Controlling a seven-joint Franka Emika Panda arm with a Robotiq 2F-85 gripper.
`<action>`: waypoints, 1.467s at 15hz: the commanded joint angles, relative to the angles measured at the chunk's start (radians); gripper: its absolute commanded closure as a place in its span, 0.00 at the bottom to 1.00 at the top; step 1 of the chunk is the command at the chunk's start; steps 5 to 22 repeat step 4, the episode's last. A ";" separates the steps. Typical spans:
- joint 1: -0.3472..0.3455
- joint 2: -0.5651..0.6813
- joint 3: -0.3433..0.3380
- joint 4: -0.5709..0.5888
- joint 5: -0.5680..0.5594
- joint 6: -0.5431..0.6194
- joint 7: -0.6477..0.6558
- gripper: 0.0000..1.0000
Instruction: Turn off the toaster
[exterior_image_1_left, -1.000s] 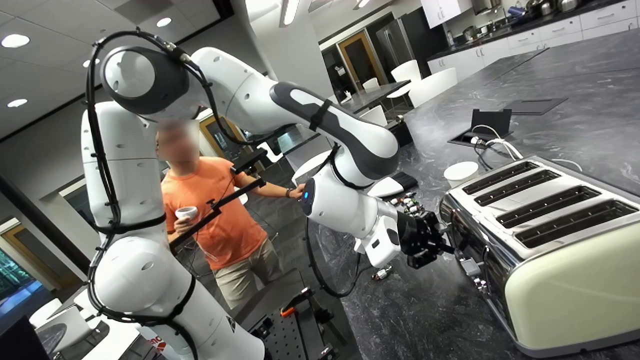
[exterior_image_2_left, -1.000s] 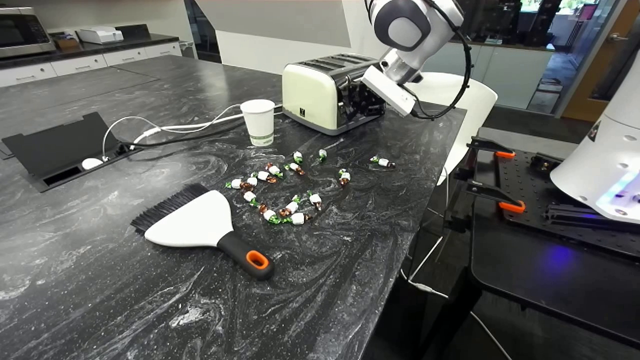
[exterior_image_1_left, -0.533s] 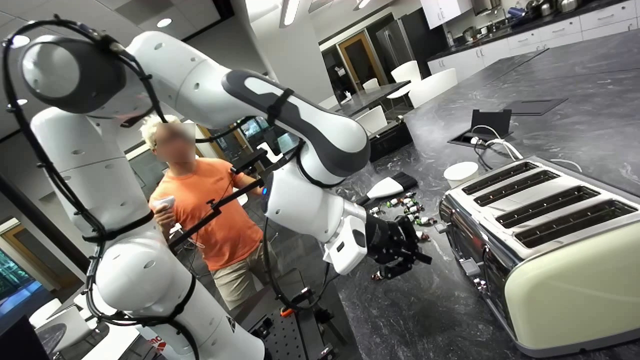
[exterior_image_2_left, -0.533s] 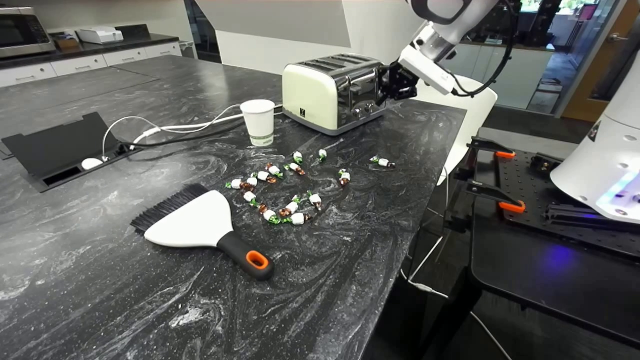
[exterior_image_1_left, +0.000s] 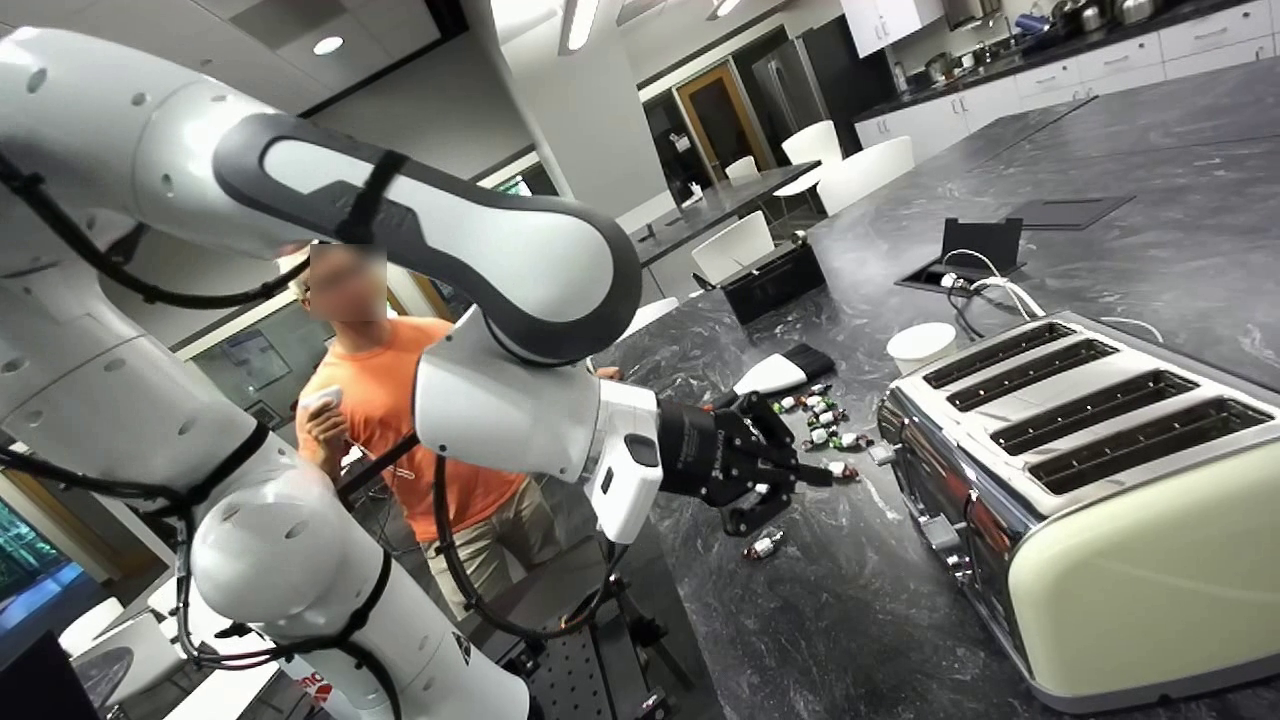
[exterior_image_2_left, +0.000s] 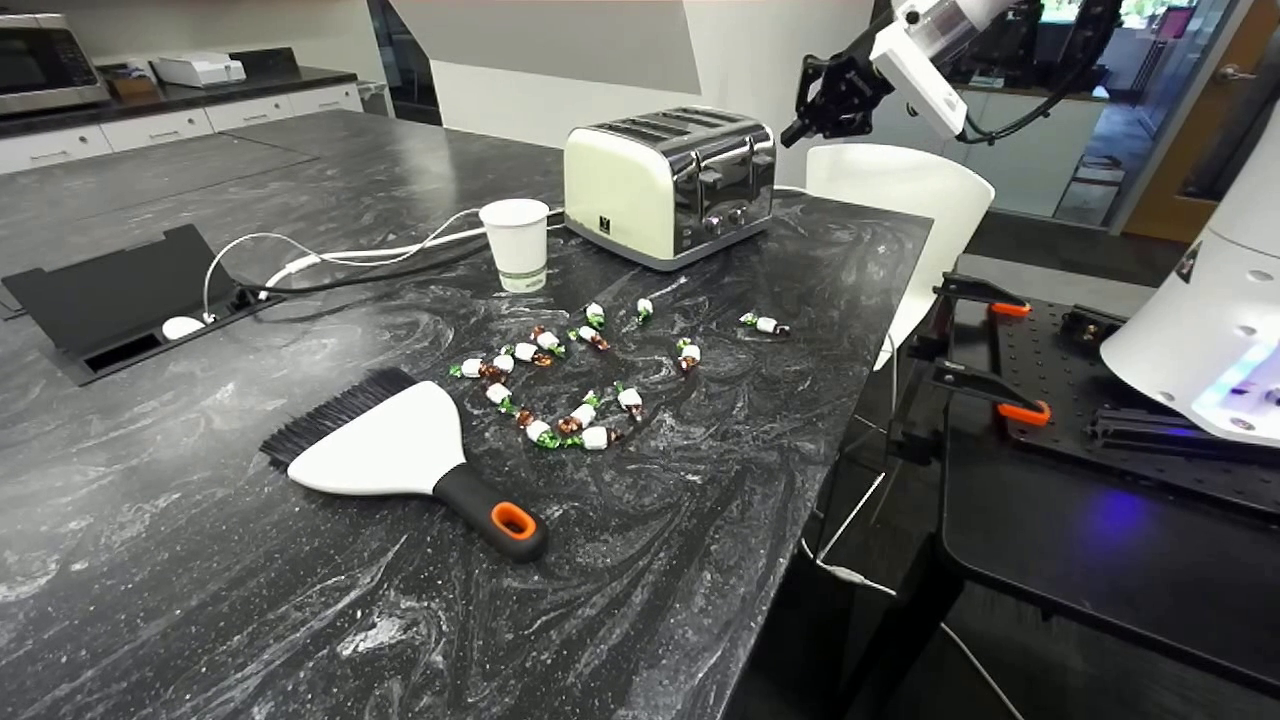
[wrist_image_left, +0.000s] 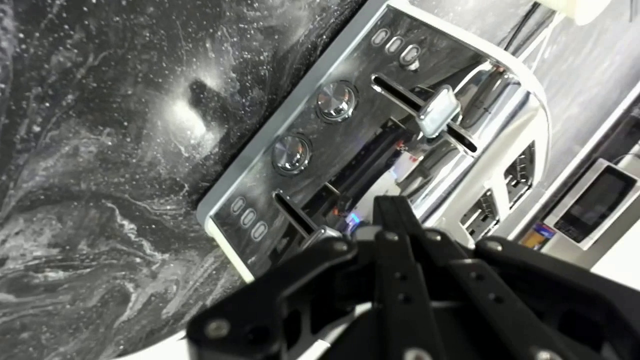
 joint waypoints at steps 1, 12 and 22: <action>-0.064 -0.162 0.046 -0.069 0.051 0.027 -0.166 1.00; -0.134 -0.216 0.116 -0.101 0.034 0.034 -0.185 1.00; -0.134 -0.216 0.116 -0.101 0.034 0.034 -0.185 1.00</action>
